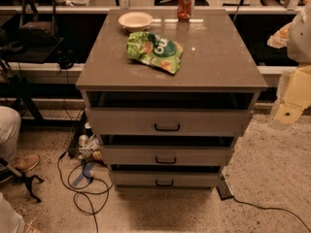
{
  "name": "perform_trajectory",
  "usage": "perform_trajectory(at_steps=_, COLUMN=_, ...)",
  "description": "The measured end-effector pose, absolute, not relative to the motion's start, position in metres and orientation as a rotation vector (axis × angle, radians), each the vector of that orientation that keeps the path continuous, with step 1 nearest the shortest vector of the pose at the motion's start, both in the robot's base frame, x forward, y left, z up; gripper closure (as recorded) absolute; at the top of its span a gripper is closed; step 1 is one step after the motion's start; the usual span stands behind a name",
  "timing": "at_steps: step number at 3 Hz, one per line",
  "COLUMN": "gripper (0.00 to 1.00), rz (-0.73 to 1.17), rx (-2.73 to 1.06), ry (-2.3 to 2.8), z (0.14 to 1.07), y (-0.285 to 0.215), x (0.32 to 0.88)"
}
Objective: Open bottom drawer
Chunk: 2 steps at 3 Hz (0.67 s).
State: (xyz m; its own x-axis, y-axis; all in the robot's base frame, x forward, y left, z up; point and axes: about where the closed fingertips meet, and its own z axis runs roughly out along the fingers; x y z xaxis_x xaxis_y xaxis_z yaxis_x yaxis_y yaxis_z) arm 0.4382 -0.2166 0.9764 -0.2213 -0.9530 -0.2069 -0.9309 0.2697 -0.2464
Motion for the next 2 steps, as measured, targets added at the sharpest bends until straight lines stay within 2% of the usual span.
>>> perform_trajectory(at_steps=2, gripper=0.00, rz=-0.109, rx=-1.747, ry=2.188, z=0.954, y=-0.226, x=0.449)
